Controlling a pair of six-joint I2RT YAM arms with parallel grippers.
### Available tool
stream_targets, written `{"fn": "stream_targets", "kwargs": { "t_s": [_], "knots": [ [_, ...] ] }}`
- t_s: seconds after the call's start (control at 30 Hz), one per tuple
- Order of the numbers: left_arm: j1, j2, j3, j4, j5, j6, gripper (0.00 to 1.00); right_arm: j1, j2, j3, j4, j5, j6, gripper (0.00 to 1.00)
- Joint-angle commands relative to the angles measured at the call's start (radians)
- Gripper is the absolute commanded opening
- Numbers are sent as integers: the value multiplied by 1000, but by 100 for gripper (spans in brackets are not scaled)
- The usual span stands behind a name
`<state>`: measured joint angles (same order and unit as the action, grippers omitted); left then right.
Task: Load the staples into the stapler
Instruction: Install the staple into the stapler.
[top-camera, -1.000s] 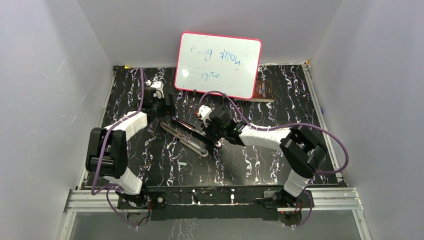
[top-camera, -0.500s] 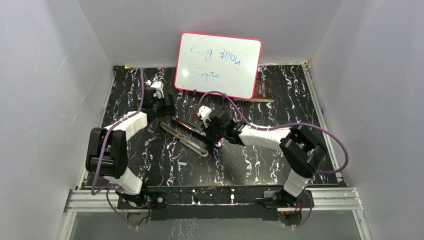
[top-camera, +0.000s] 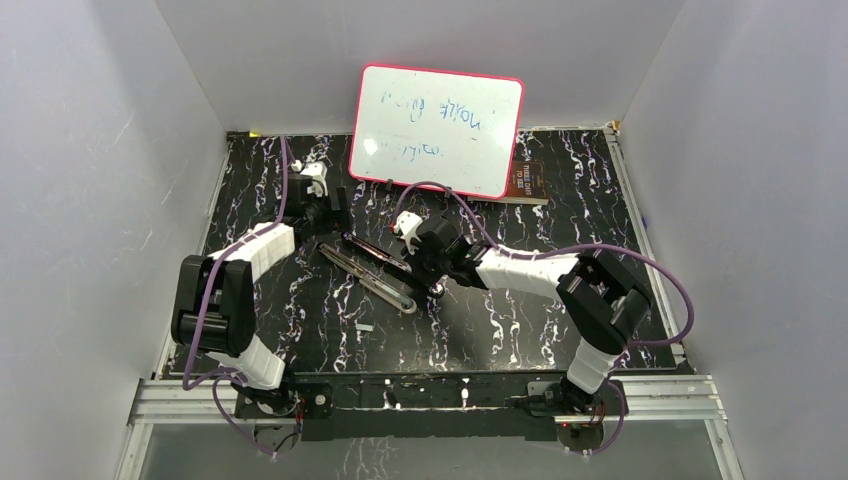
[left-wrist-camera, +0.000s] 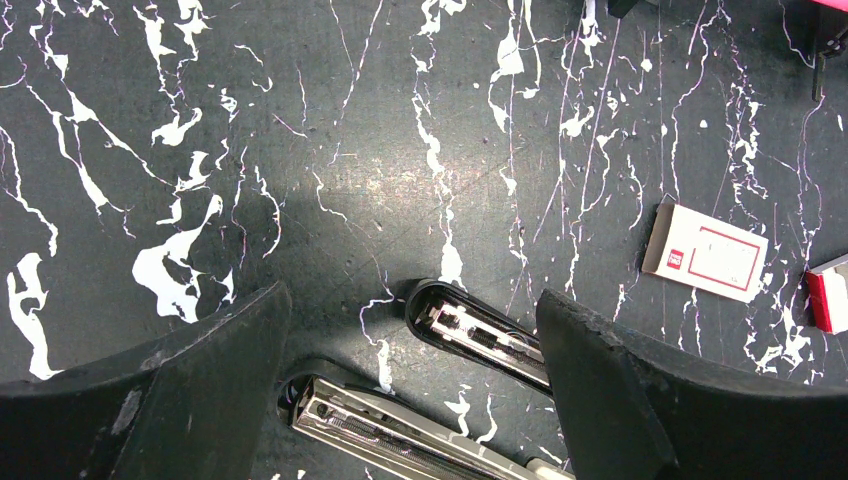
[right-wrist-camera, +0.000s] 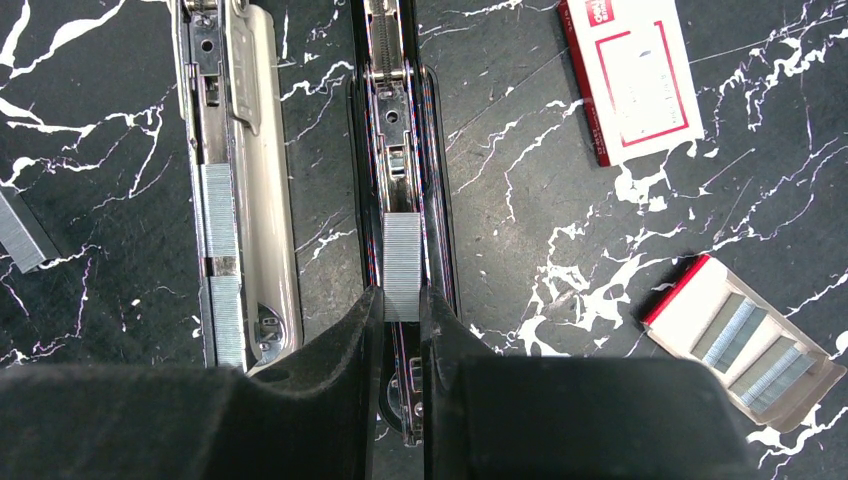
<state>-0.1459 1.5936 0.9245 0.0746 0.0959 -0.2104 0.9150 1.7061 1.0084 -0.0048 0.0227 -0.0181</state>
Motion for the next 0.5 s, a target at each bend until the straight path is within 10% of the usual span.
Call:
{"fn": "stream_targets", "kwargs": {
  "t_s": [0.0,0.47],
  "knots": [
    [6,-30,-7,8,16,-3,92,1,15,48,-6,-4,10,10],
    [6,-33,-7,8,16,-4,92,2,30,59,-35,-2,12,11]
  ]
}}
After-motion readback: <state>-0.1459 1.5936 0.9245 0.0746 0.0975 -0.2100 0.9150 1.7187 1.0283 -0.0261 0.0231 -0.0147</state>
